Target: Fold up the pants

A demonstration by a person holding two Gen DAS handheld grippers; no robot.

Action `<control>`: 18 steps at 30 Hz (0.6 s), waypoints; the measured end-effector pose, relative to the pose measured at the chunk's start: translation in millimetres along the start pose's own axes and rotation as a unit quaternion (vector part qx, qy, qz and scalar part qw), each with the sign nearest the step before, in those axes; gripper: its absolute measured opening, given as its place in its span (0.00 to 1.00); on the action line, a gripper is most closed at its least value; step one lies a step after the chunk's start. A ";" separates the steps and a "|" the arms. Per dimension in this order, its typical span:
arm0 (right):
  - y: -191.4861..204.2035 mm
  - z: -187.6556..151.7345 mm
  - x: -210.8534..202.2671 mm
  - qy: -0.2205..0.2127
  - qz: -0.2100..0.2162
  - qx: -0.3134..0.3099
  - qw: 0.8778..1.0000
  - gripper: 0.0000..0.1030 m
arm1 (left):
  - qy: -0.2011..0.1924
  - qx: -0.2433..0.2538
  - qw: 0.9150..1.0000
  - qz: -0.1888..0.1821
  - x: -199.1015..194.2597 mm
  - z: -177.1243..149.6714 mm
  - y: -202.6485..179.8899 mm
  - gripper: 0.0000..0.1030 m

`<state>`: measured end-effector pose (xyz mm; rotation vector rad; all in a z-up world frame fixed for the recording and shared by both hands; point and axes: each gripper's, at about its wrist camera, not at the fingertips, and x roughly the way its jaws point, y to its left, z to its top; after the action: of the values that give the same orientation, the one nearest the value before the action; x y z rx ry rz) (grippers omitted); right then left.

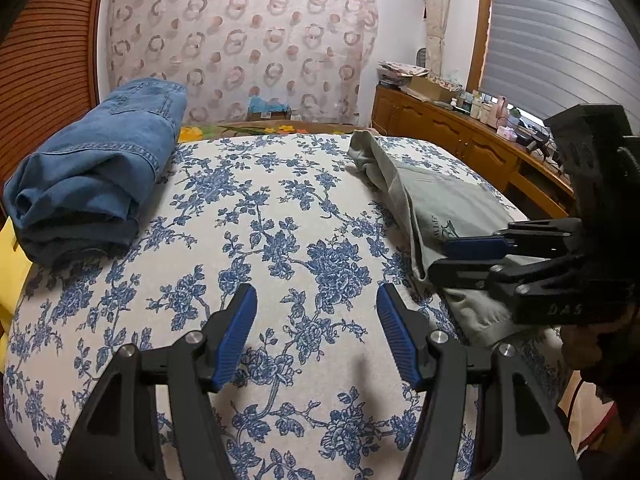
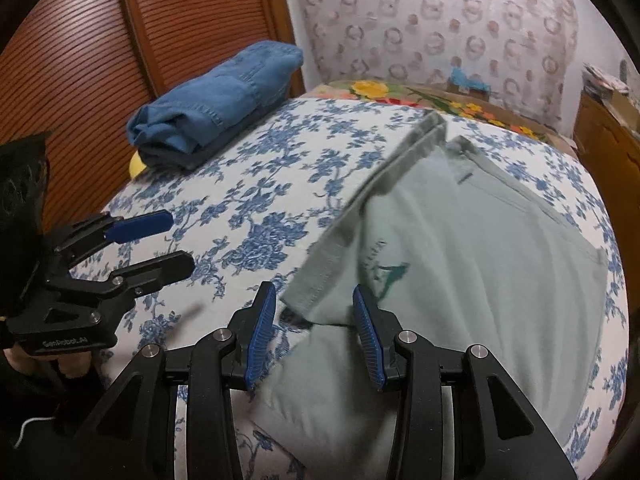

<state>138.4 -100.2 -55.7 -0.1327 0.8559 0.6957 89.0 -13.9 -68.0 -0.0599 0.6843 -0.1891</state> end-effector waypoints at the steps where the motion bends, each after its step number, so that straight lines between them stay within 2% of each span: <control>1: 1.9 1.2 4.0 0.004 0.001 -0.005 1.000 0.39 | 0.000 0.000 1.000 -0.001 -0.1 0.1 0.1 0.60; 8: 5.4 4.9 24.3 0.029 -0.004 -0.029 0.999 0.38 | -0.005 -0.002 1.000 0.004 -3.5 -4.4 3.3 0.60; 9: 6.5 5.2 25.0 0.030 -0.009 -0.035 0.999 0.35 | -0.005 -0.001 1.000 0.005 -3.6 -5.4 4.1 0.60; 13: 6.7 5.2 29.0 0.034 -0.010 -0.042 0.998 0.08 | -0.003 -0.005 1.000 0.004 -4.1 -7.2 6.0 0.60; 15: 4.5 6.3 26.9 0.034 -0.003 -0.043 0.998 0.02 | -0.004 -0.002 1.000 0.003 -4.2 -7.1 5.3 0.60; 18: -4.5 12.1 10.1 0.011 0.010 -0.026 1.000 0.01 | -0.002 0.003 1.000 -0.004 -3.8 -6.8 1.0 0.60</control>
<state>153.6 -93.9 -55.8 -0.1792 0.8617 0.7358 81.9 -12.1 -71.0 -0.0570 0.6788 -0.1998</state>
